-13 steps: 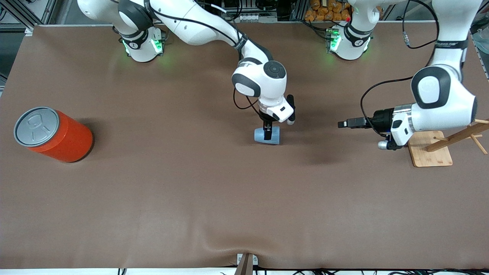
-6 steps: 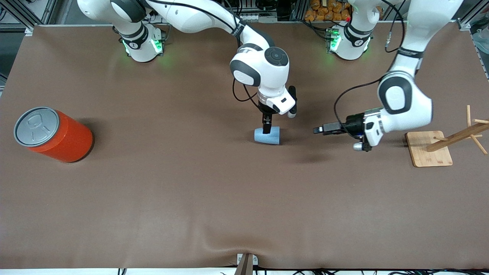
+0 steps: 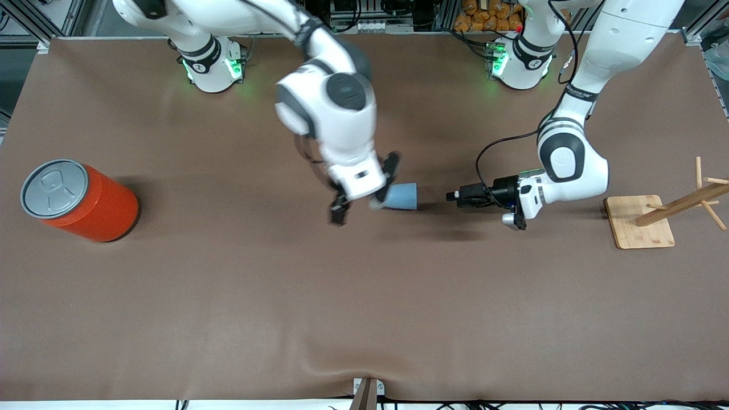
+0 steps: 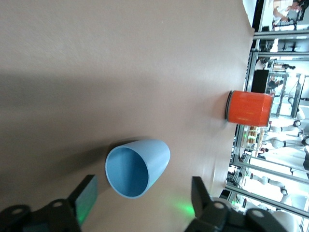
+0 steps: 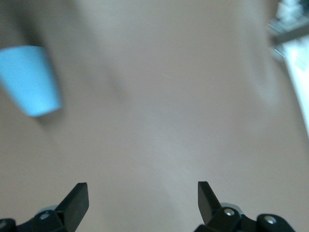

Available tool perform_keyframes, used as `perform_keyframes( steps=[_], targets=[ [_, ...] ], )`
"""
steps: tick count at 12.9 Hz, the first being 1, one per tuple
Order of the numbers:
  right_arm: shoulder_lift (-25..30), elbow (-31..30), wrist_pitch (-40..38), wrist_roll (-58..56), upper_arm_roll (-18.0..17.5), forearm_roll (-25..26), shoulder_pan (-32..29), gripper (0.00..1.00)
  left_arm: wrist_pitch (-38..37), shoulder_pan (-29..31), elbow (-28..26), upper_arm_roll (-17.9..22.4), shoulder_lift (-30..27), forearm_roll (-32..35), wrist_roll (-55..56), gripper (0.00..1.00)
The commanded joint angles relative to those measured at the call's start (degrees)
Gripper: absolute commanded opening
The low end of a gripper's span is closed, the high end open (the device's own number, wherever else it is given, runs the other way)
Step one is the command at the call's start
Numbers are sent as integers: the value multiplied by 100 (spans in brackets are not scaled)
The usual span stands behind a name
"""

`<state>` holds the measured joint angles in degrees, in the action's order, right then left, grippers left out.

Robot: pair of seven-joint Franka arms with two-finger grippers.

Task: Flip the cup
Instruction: 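Grasp the cup with the left gripper while the right gripper releases, then hold the cup with the left gripper while the right arm withdraws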

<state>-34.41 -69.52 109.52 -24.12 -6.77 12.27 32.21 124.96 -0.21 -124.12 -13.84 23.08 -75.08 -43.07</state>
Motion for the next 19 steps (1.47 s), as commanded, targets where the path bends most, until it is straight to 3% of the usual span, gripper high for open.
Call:
perform_keyframes(
  steps=[1,3,6,10,13,15,17,19],
  targets=[
    [381,-141,-1,-4,-158,-435,-1056,100,81,-312,115,-5,144,-173,-148,80],
    [732,-141,-358,4,-176,-559,-1654,100,90,-427,72,-5,188,-235,-149,77],
    [1057,-141,-1003,-22,-176,-1226,-2666,100,90,-445,-68,-14,215,-313,-157,75],
    [1489,-185,-1783,563,-132,-1218,-3588,100,90,-682,-192,-14,469,-1217,-893,72],
    [1875,-298,-2417,2211,-106,-1166,-3573,100,229,-884,-139,-14,593,-1675,-1098,68],
    [2366,-701,-2305,2781,-97,-1219,-3547,100,379,-972,-78,-14,593,-1755,-1089,67],
    [2824,-1140,-2199,2790,174,-1245,-3407,100,388,-1094,-43,-14,645,-1983,-1089,33],
    [3184,-1659,-1980,2808,526,-1280,-3108,100,580,-1288,-42,-14,715,-2194,-1107,28]
  ],
)
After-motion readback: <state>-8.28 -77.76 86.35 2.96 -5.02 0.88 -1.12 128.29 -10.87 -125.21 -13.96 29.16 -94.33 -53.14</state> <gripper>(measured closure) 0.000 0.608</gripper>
